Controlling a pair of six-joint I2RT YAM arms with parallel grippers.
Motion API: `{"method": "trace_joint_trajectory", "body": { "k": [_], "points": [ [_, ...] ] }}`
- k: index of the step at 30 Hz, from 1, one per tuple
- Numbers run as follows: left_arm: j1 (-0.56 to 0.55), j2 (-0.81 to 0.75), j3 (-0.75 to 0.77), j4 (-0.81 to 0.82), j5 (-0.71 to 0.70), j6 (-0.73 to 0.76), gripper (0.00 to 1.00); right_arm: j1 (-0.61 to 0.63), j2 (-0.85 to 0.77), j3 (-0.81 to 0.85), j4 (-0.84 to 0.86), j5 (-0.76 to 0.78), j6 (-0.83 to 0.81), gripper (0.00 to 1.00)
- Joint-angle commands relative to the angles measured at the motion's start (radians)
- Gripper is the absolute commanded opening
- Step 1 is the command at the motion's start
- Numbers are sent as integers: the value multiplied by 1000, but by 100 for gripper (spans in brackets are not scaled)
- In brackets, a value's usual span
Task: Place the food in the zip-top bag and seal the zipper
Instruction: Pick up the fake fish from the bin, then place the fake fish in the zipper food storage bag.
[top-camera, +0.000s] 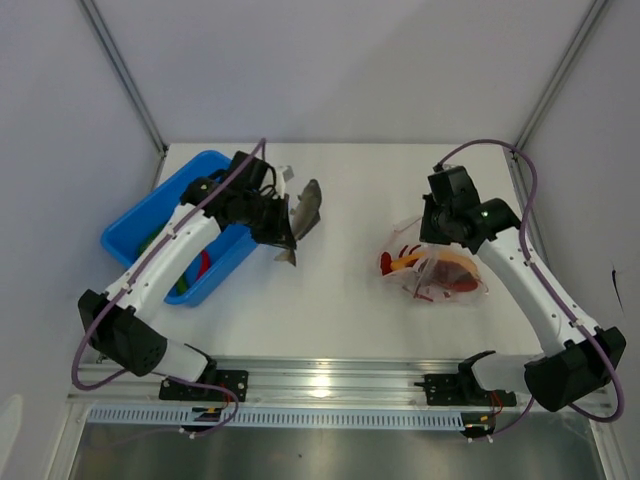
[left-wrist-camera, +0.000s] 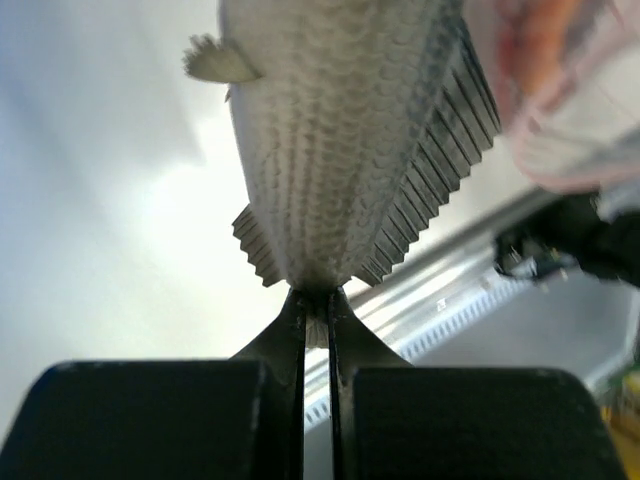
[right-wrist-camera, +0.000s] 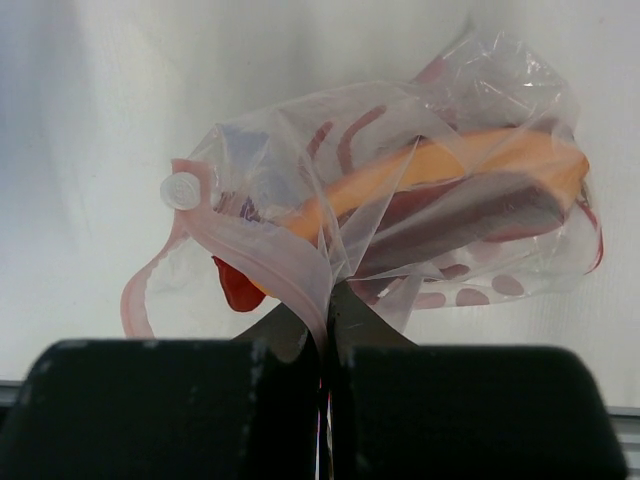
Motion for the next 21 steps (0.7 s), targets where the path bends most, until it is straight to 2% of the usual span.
{"method": "trace_joint_trajectory", "body": {
  "k": [1,9,13,21],
  "points": [
    [-130,16,78,-45,104,-80,1,-4,20,51,39,64,-39,0],
    [-341,113,223,-194,217,-48,1,5,28,41,68,119,-98,0],
    [-382,150,208,-199,282,-49,1,36,6,2,100,165,-122,0],
    [-448,204,211,-228,285,-59,1,123,-31,-45,149,205,-148,0]
  ]
}}
